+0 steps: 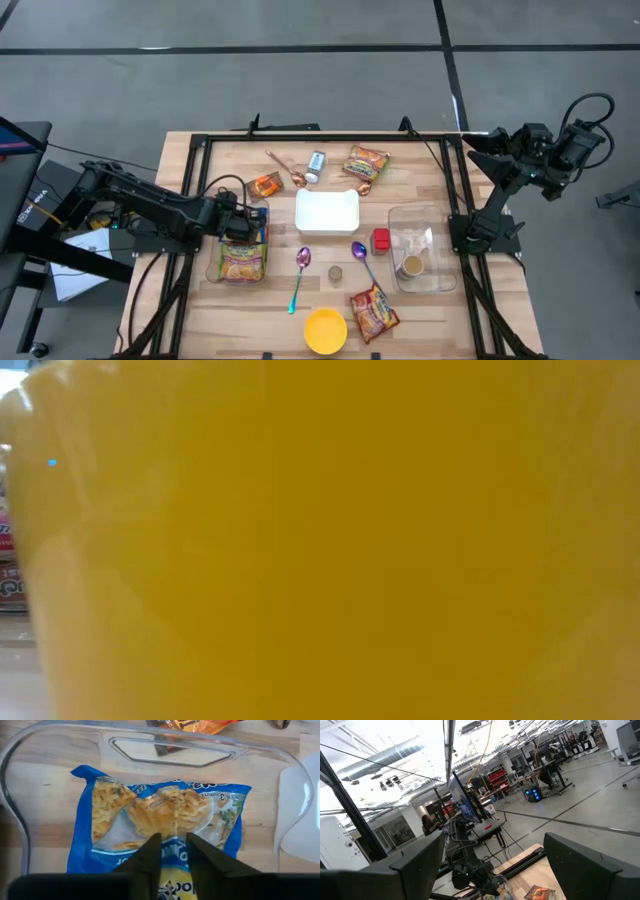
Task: Pick & Place Food Item
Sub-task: Put the blue noodle pack into the left transparent bin, then put the red seasoning can into the right transparent bin
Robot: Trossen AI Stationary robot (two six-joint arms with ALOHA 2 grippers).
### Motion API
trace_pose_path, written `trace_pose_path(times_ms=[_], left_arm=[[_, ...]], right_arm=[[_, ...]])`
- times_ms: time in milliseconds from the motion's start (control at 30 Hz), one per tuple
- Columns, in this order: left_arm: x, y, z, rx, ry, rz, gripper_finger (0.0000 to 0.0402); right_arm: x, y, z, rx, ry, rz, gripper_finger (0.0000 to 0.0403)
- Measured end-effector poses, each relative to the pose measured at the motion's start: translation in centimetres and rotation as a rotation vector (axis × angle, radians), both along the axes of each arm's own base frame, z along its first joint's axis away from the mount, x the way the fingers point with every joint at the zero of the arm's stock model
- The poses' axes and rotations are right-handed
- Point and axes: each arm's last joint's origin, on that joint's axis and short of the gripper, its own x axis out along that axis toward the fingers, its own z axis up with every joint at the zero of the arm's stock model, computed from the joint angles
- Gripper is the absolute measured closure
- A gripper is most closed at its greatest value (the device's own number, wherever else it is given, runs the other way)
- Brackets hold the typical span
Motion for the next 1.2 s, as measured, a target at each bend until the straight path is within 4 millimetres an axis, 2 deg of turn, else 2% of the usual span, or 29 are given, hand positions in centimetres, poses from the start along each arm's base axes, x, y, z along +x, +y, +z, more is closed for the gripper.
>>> trace_pose_path(times_ms=[133,267,400,533,733,900,1033,1200], left_arm=[[0.0,0.0,0.6,0.0,-0.047,-0.003,0.0262],[-0.2,0.3,2.3,0.054,-0.152,-0.055,0.0215],[-0.8,0.8,4.8,0.165,-0.308,-0.134,0.0187],[-1.2,1.2,7.6,0.368,-0.448,-0.275,0.0179],[-0.5,1.0,12.9,0.744,-0.656,-0.568,0.0187],[-0.4,0.9,16.3,1.03,-0.789,-0.608,0.019],[-0.7,1.0,17.5,1.168,-0.79,-0.586,0.0188],[-0.7,1.0,17.5,1.212,-0.748,-0.603,0.0188]], right_arm=[[0.0,0.0,0.0,0.001,0.0,0.0,0.0069],[0.0,0.0,0.0,0.003,-0.001,0.0,0.0069],[0.0,0.0,0.0,0.008,0.003,-0.007,0.0069],[0.0,-0.1,0.0,0.024,0.025,-0.038,0.0069],[-0.1,-0.2,-0.1,0.038,0.046,-0.068,0.0069],[-0.1,-0.4,-0.3,0.097,0.087,-0.135,0.0069],[-0.1,-0.4,-0.3,0.123,0.078,-0.129,0.0069],[-0.1,-0.4,-0.3,0.13,0.075,-0.129,0.0069]])
